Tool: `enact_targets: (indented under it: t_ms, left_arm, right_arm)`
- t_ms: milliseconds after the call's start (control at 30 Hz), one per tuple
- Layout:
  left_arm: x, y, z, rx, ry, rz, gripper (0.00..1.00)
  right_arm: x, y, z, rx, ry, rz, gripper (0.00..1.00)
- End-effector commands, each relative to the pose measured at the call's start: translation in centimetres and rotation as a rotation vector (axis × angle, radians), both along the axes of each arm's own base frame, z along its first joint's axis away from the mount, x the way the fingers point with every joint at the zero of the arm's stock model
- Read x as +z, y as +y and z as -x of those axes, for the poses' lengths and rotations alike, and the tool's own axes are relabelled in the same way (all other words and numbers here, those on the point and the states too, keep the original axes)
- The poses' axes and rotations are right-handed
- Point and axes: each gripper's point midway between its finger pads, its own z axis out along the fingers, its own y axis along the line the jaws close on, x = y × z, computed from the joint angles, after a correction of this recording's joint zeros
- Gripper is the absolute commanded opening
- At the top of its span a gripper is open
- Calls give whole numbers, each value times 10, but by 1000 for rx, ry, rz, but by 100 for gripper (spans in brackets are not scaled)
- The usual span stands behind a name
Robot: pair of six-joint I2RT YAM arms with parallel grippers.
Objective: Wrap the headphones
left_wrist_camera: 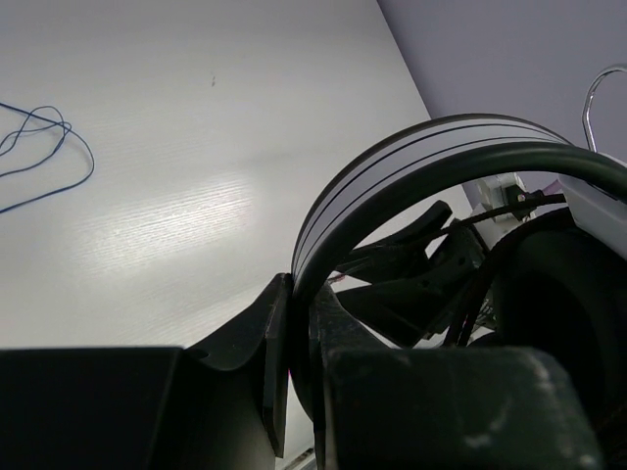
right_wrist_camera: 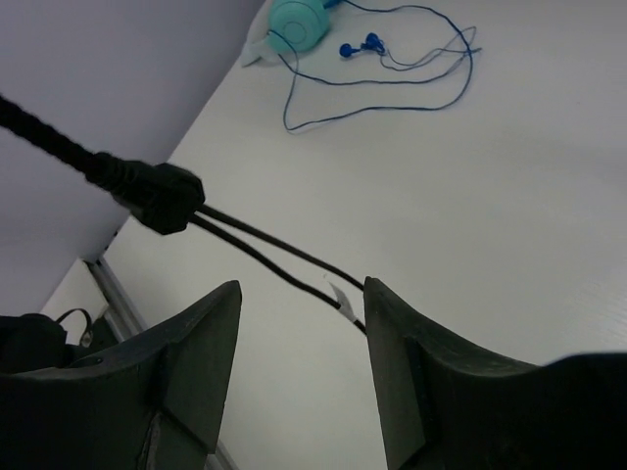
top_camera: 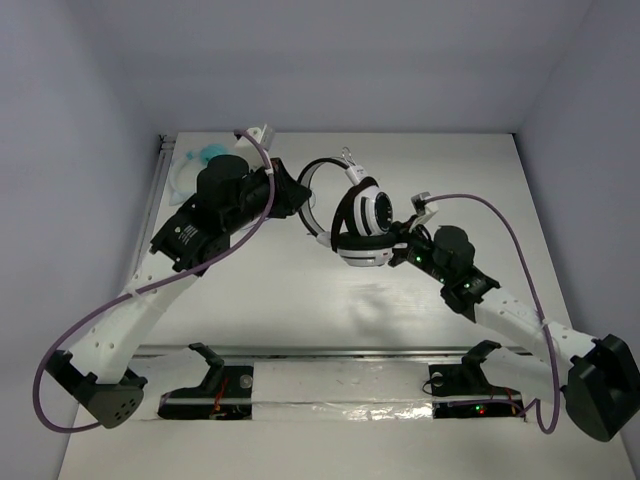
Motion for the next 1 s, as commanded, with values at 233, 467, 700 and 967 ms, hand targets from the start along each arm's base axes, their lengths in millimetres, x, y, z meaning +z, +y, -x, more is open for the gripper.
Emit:
enact_targets:
  t_ms: [233, 467, 700, 967]
  left_arm:
    - [71, -9, 4, -38, -136, 172, 0]
    - [76, -10, 5, -48, -141, 184, 0]
    - [74, -13, 2, -52, -134, 174, 0]
    - [78, -9, -15, 10, -152, 178, 0]
  right_arm:
    - [-19, 20, -10, 83, 46, 57, 59]
    - [-24, 30, -28, 58, 35, 41, 59]
    - [-31, 27, -31, 30, 37, 41, 59]
    - [-42, 27, -23, 30, 101, 37, 26]
